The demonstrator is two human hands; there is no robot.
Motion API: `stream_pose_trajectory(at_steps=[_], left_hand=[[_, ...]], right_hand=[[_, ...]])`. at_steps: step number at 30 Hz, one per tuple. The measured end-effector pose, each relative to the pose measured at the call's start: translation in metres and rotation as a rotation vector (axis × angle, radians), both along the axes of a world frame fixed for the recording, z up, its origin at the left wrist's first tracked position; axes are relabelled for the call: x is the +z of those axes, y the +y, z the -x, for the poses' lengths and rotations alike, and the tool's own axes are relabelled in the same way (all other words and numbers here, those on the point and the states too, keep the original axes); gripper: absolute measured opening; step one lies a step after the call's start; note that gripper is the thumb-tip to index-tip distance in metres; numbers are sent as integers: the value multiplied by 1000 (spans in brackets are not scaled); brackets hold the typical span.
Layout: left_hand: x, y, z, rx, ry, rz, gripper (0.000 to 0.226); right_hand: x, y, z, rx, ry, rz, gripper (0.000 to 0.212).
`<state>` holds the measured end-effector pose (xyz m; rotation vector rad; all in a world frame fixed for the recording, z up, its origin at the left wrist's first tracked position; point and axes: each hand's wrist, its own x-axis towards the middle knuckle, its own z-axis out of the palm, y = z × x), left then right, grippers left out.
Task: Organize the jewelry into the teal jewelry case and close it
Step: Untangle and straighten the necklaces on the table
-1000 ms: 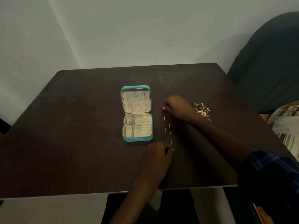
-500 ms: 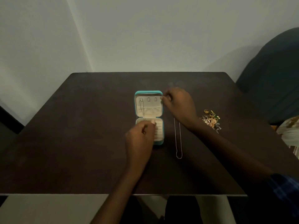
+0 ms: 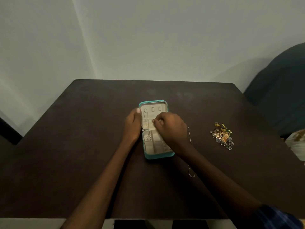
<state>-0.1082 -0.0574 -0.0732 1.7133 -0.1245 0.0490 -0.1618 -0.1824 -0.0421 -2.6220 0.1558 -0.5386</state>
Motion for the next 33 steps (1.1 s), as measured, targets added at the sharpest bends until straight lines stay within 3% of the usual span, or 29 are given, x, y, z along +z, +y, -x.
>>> stream_pose_trajectory(at_steps=[10,18,25,33], left_hand=[[-5,-5,-11,-64,-20,-3,36],[-7,-5,-10,-46,-54,14,33],[-9,-2,-10,-74,-109,34,31],[-7,0,-7,-84,-137,21,31]], right_hand=[[-9,25,-14,-112,108,109,33],[-8,32,-16,-86,115,203,22],[5,28,-19,-100,50,-320,17],[32,19,-27,87,-64,-778,24]])
